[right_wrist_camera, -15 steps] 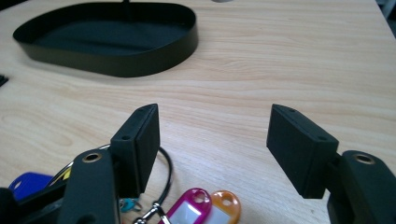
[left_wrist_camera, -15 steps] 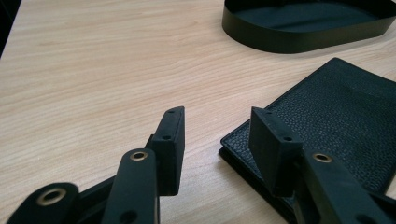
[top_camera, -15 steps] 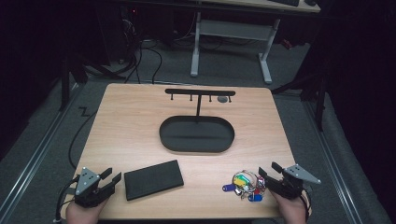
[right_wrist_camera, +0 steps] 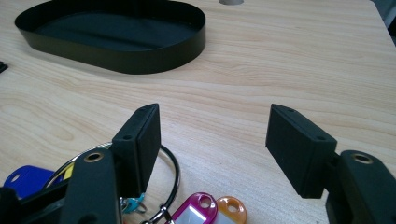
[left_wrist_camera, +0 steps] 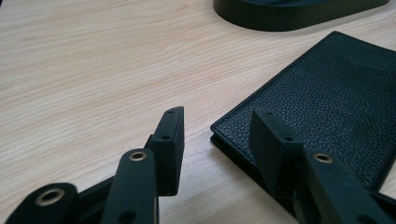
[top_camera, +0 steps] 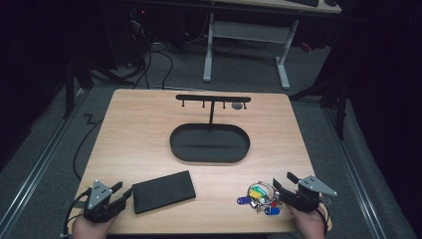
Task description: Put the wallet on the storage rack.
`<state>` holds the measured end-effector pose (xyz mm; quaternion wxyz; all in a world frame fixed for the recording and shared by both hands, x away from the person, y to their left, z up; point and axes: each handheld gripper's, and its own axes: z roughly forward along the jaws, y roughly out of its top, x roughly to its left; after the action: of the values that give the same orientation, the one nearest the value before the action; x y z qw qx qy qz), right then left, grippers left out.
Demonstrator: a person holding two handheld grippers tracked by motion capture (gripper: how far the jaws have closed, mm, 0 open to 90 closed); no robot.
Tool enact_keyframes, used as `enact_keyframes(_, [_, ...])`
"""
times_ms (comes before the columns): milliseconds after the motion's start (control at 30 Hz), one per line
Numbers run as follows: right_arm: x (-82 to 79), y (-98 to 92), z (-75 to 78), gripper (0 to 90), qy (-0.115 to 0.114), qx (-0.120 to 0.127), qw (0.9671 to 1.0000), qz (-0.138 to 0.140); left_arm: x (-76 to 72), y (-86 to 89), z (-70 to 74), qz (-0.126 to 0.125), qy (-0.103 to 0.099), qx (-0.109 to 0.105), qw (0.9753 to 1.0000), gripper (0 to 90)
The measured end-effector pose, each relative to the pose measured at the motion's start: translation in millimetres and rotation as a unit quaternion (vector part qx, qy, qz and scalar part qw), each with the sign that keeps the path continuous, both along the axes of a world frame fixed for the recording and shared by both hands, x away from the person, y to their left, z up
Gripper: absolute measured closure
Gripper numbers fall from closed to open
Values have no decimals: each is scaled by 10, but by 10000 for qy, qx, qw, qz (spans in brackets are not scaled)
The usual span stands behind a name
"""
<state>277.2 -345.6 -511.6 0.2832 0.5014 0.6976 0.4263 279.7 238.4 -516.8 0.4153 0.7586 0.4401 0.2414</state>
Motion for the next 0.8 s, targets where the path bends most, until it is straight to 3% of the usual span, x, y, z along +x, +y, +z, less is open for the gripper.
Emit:
enact_keyframes(167, [38, -4, -18, 356, 40, 93, 9999, -23, -27, 40, 1, 62, 12, 2, 10000, 587])
enact_keyframes(333, [62, -2, -30, 366, 85, 55, 9999, 50, -41, 48, -43, -84, 206, 141, 9997, 636])
enact_keyframes(467, [76, 14, -30, 370, 126, 43, 9998, 137, -49, 17, -75, -226, 393, 385, 9982, 702])
enact_keyframes(500, [79, 22, -30, 371, 147, 28, 9998, 140, -68, 0, -96, -258, 519, 460, 9973, 752])
enact_keyframes(567, [77, 24, -28, 372, 146, 30, 9998, 128, -88, -4, -104, -269, 580, 436, 9970, 771])
enact_keyframes(667, [70, 17, -21, 374, 122, 11, 9998, 148, -130, -49, -110, -324, 581, 557, 9962, 825])
enact_keyframes(800, [65, -3, -31, 377, 154, 16, 9998, 134, -168, -123, -123, -497, 577, 870, 9933, 868])
